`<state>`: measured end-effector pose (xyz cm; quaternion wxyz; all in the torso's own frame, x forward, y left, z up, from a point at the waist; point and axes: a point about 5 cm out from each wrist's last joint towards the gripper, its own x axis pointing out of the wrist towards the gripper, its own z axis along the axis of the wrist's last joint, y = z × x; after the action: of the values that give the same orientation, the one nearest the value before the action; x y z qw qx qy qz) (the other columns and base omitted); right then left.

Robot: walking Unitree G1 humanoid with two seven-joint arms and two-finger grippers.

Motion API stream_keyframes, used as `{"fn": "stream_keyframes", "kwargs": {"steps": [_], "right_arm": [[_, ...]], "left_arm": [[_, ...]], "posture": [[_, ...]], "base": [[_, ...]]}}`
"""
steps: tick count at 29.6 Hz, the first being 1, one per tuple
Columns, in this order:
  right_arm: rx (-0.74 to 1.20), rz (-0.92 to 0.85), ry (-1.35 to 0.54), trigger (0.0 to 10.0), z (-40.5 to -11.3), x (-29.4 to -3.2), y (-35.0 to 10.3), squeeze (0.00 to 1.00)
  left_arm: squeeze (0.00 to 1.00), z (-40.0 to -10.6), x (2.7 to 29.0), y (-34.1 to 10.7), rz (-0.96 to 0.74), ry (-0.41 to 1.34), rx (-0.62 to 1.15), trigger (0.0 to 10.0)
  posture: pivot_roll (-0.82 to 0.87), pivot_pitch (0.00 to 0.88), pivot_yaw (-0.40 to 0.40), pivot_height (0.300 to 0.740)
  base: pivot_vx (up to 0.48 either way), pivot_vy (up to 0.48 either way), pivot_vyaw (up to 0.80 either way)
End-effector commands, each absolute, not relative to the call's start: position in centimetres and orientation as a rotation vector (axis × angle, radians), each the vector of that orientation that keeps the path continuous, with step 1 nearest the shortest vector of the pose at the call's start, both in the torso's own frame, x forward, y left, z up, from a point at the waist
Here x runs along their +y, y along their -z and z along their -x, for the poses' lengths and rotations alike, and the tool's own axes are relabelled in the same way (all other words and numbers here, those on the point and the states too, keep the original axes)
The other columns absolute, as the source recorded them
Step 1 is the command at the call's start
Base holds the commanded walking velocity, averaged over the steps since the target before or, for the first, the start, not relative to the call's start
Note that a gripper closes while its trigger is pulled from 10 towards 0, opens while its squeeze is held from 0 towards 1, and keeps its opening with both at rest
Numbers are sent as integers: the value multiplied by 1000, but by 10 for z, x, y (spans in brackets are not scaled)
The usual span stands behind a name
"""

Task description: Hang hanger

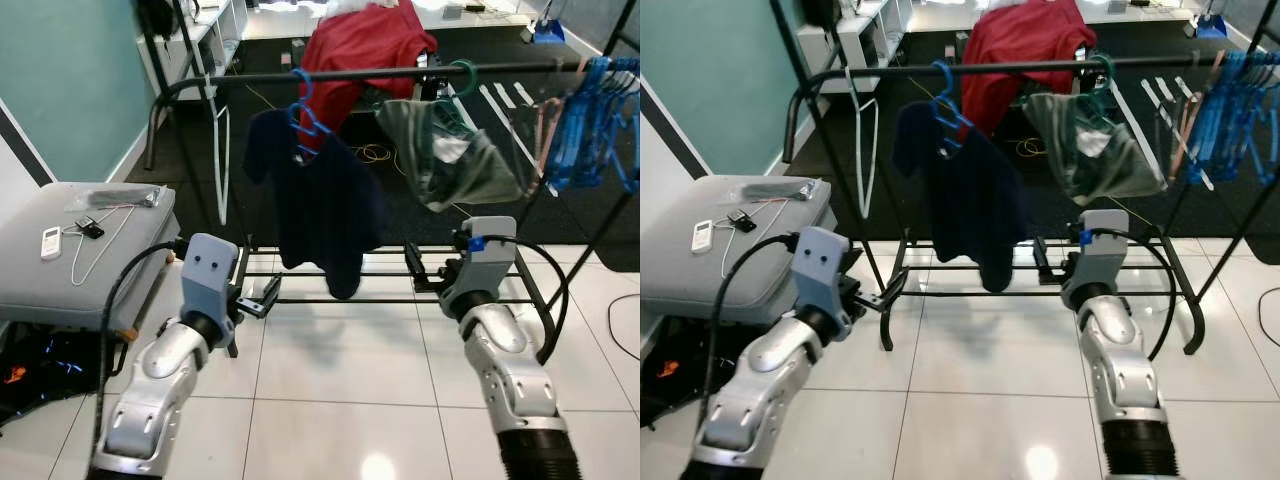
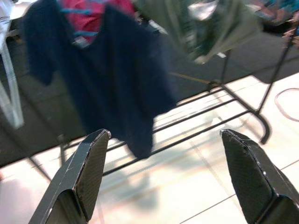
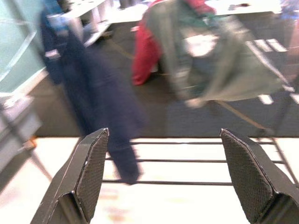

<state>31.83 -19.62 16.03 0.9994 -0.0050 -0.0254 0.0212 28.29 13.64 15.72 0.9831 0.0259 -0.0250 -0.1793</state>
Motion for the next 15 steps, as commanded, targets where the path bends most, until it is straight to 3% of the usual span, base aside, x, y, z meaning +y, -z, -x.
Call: {"fn": "stream_keyframes", "kwargs": {"steps": [1, 11, 15], "right_arm": [[-50, 14, -66, 10000, -318, -190, -158, 0], [-47, 23, -80, 10000, -320, -189, -157, 0], [-46, 25, -84, 10000, -320, -189, -157, 0]], "left_arm": [[0, -284, 142, -152, -45, 342, -20, 10000], [0, -288, 142, -152, -25, 326, -14, 10000], [0, -289, 144, -152, -19, 300, -11, 10000]], "posture": [[-105, 107, 16, 740], [-109, 108, 15, 740], [-109, 109, 15, 740]], "base": [[0, -480, 0], [0, -480, 0], [0, -255, 0]]}}
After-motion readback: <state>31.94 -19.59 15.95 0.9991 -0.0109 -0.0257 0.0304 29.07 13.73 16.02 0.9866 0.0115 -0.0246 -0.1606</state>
